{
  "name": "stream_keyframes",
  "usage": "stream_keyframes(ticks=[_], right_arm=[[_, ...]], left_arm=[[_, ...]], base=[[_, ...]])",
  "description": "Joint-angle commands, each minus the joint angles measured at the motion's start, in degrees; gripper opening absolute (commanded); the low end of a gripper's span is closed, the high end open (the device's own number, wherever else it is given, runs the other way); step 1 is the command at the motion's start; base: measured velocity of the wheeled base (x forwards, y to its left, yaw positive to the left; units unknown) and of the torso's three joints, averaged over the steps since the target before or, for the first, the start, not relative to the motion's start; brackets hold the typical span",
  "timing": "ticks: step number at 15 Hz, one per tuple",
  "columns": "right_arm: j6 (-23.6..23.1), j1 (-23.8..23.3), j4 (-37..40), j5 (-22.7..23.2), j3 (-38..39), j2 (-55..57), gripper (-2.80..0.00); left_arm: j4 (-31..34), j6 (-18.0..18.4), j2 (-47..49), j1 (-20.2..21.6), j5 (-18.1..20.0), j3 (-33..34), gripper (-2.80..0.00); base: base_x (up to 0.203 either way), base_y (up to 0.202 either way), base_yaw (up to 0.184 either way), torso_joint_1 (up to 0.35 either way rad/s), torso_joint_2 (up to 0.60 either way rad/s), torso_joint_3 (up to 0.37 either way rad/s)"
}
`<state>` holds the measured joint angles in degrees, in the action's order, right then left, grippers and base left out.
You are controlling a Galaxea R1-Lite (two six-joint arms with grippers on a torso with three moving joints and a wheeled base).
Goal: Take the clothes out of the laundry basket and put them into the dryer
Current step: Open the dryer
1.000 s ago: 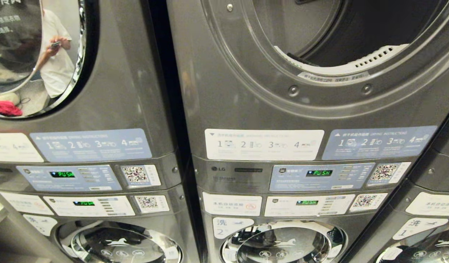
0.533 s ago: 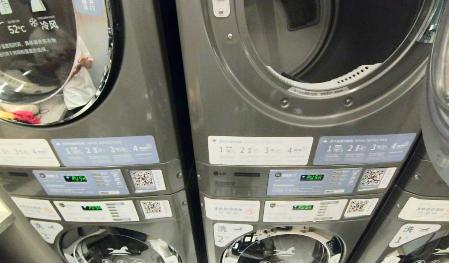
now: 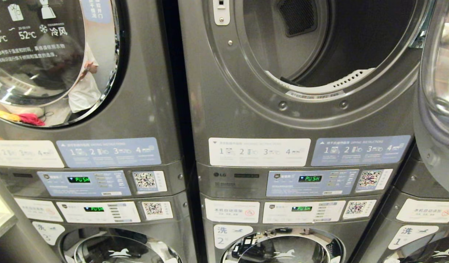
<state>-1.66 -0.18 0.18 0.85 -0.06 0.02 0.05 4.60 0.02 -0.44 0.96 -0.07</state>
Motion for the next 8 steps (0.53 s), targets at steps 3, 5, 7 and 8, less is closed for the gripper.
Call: stream_keyframes(ticks=[3,5,7,8], right_arm=[[0.1,0.0,0.0,-0.1,0.0,0.0,-2.80],[0.1,0.0,0.0,0.0,0.1,0.0,-2.80],[0.1,0.0,0.0,0.0,0.1,0.0,-2.80],[0.1,0.0,0.0,0.0,0.0,0.0,-2.80]], left_arm=[[0.0,0.1,0.0,0.0,0.0,0.0,-2.80],[0.0,0.0,0.0,0.0,0.0,0.0,-2.80],[0.0,0.0,0.0,0.0,0.0,0.0,-2.80],[0.0,0.0,0.0,0.0,0.0,0.0,-2.80]], base=[[-0.156,0.000,0.000,0.006,0.02,0.004],[-0.202,0.000,0.005,-0.004,0.00,0.006],[-0.195,0.000,0.000,0.003,0.00,0.004],[-0.197,0.000,0.001,0.000,0.00,0.005]])
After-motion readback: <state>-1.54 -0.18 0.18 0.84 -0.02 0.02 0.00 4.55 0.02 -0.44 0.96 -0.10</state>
